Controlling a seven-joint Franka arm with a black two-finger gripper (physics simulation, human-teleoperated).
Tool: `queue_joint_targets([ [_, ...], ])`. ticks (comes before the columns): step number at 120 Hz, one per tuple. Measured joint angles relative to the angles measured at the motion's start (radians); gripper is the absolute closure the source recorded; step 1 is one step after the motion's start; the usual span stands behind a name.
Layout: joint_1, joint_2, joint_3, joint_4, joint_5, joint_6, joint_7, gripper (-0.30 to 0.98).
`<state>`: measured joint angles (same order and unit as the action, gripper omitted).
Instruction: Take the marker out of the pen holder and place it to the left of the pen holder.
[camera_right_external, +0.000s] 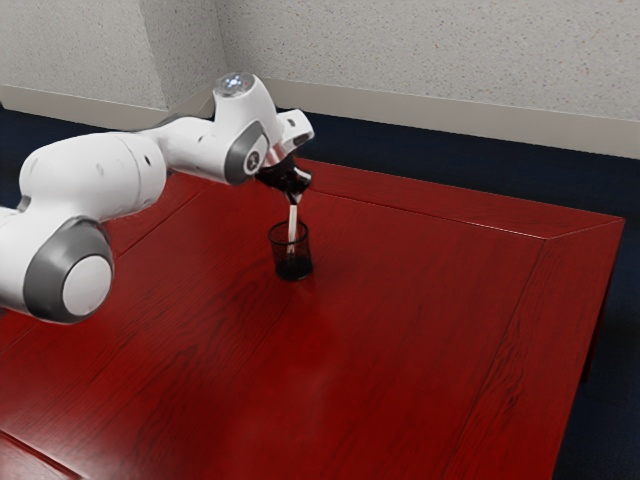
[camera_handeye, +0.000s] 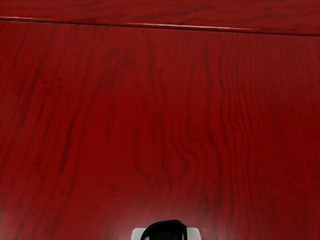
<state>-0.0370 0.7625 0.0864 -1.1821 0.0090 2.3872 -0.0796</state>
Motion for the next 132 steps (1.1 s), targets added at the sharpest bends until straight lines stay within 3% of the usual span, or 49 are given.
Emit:
queue_joint_targets([
  [39, -0.002, -0.291, -0.001, -0.193, 0.032, -0.068, -0.024, 0.79],
  [56, 0.001, -0.334, 0.032, -0.228, 0.047, -0.146, -0.031, 0.79],
  [93, 0.045, -0.251, 0.058, -0.227, 0.13, -0.331, -0.034, 0.79],
  [132, 0.105, -0.081, 0.053, -0.055, 0.189, -0.572, -0.025, 0.79],
])
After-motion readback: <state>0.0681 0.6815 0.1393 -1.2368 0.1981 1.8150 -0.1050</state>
